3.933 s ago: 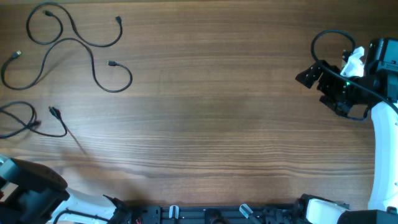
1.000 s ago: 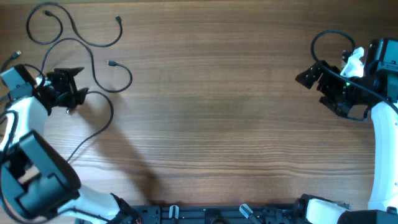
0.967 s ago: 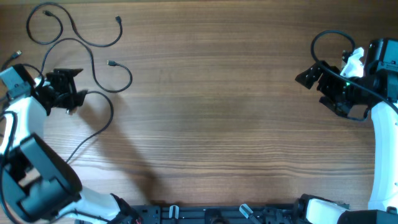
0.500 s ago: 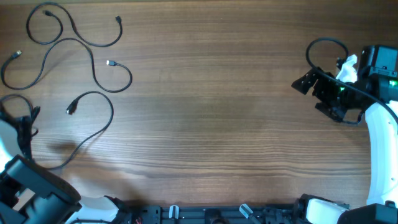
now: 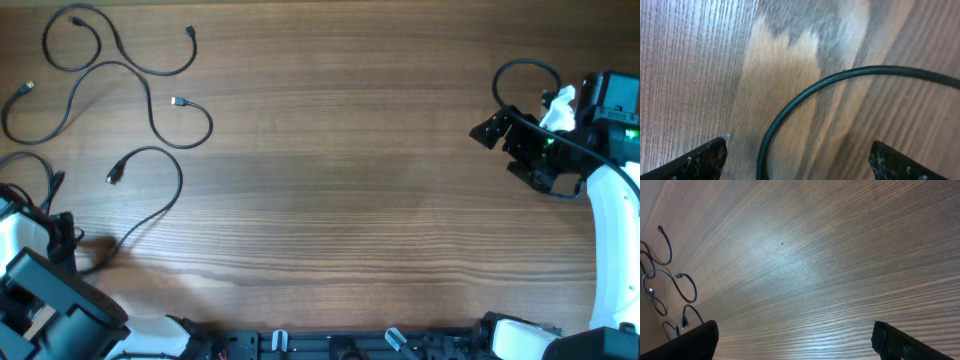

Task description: Untangle cables

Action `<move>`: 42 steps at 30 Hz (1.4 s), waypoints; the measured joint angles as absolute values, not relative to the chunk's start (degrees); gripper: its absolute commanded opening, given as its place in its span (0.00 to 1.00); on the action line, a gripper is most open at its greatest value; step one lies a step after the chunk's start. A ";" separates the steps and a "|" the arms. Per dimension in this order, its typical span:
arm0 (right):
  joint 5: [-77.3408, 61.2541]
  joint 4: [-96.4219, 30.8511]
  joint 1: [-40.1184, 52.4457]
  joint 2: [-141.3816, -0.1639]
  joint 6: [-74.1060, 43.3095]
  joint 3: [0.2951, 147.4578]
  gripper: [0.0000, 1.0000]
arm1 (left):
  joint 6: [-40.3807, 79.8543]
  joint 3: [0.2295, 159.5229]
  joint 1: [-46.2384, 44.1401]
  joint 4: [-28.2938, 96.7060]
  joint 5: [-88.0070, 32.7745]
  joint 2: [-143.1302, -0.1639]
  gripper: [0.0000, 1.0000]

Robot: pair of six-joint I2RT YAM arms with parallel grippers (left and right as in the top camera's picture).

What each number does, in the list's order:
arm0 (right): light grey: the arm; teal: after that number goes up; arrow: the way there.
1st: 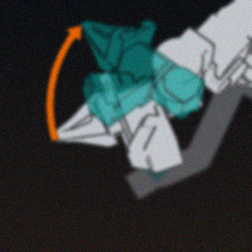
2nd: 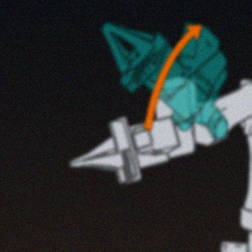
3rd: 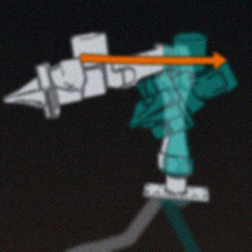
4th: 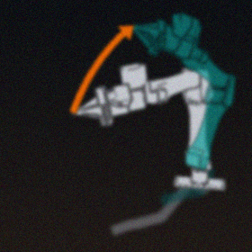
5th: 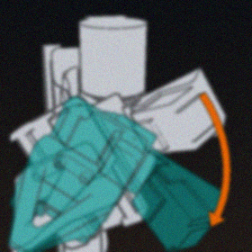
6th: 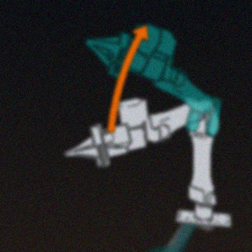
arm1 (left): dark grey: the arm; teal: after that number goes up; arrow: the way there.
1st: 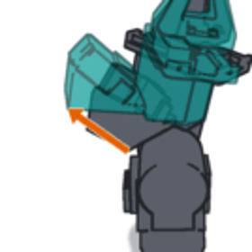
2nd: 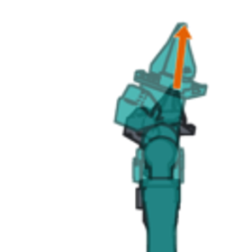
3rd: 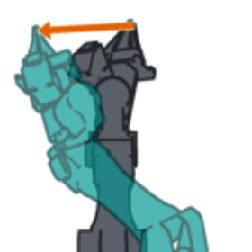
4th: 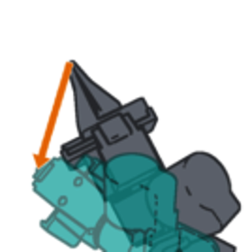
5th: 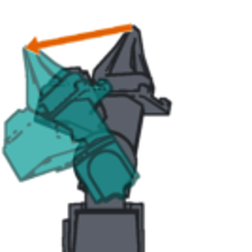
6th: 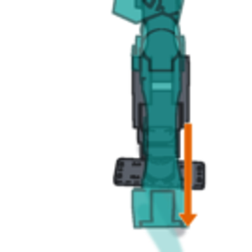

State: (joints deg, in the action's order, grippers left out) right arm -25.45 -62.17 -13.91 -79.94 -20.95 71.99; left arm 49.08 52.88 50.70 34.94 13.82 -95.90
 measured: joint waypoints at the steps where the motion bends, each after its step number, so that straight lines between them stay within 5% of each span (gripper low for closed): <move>1: -25.47 -62.13 -13.91 -79.94 -21.23 71.99 1.00 | 49.08 52.53 50.70 34.92 13.82 -96.25 0.83; 3: -25.47 -62.08 -13.91 -79.94 -21.67 71.99 1.00 | 49.01 52.12 50.70 34.92 13.80 -97.51 0.77; 5: -25.47 -62.08 -13.91 -79.94 -21.85 71.99 1.00 | 48.71 52.23 50.70 34.50 13.72 -99.09 0.55; 8: -25.47 -62.15 -13.91 -79.94 -22.06 71.99 1.00 | 48.71 52.62 50.63 33.78 13.54 -99.88 0.42; 15: -25.47 -62.35 -13.91 -79.94 -22.26 71.99 1.00 | 48.64 53.19 51.13 31.09 7.33 -100.18 0.40; 18: -25.47 -62.72 -13.91 -79.94 -22.26 71.99 1.00 | 48.69 53.47 51.13 30.28 3.62 -100.18 0.66; 21: -25.47 -62.74 -13.91 -79.94 -22.26 71.99 1.00 | 48.49 53.98 51.09 29.52 0.51 -100.14 0.73; 34: -28.77 -60.01 -13.91 -79.94 -22.48 71.96 1.00 | 41.45 55.77 47.57 36.80 -13.39 -88.86 0.82; 38: -33.65 -59.13 -13.91 -79.94 -22.48 71.96 1.00 | 35.03 56.64 34.57 33.28 -18.00 -78.22 0.99; 42: -35.64 -60.80 -13.91 -79.94 -22.44 71.96 1.00 | 28.25 56.97 15.70 28.56 -16.93 -72.36 1.00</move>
State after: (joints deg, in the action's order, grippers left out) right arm -35.64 -60.80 -13.91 -79.94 -22.44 71.96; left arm 28.25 56.97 15.70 28.56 -16.93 -72.36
